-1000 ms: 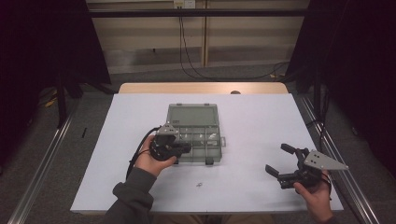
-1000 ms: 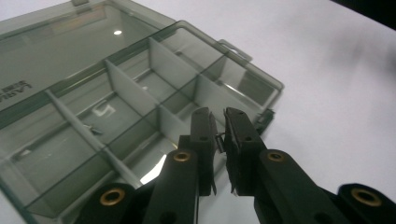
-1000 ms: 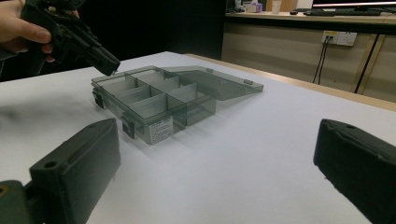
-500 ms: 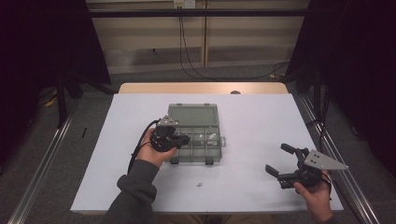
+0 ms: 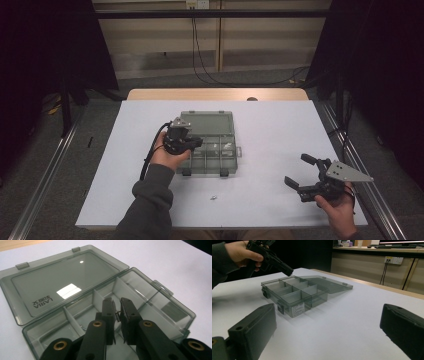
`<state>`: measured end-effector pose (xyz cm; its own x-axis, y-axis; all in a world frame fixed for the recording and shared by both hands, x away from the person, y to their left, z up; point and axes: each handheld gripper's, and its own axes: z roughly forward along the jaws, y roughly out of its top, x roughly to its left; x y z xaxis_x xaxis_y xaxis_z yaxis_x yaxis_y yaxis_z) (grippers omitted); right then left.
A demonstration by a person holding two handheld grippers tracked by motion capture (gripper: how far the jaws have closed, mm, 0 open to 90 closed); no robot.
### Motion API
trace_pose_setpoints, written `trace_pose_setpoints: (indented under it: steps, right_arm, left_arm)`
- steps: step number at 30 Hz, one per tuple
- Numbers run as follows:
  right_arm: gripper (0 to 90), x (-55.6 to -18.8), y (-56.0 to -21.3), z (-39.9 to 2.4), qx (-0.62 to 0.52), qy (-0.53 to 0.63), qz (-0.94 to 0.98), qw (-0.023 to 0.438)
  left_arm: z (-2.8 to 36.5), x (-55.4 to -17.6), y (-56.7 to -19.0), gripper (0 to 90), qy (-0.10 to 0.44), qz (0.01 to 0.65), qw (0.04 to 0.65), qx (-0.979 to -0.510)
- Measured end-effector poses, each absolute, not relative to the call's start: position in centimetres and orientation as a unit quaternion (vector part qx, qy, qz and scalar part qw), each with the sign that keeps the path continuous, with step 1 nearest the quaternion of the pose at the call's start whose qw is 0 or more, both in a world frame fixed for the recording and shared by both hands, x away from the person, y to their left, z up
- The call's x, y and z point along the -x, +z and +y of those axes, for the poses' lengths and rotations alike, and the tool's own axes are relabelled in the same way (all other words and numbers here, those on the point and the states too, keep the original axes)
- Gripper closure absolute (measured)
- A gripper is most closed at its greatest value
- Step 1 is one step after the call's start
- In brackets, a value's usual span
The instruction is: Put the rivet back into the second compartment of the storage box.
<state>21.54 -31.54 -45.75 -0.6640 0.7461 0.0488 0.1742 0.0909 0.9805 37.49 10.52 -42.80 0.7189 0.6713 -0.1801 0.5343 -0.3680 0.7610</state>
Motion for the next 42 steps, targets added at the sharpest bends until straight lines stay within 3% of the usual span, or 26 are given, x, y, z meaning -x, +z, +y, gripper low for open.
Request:
trace_pose_setpoints:
  steps: [32, 42]
  right_arm:
    - [0.3, -21.5, -45.7, -31.6, -0.330, 0.588, 0.697, 0.243]
    - [0.3, -21.5, -45.7, -31.7, -0.331, 0.588, 0.697, 0.243]
  left_arm:
    - [9.8, -38.8, -43.9, 81.7, 0.086, 0.385, 0.416, -0.820]
    - [10.0, -38.3, -43.5, 52.5, 0.076, 0.365, 0.430, -0.822]
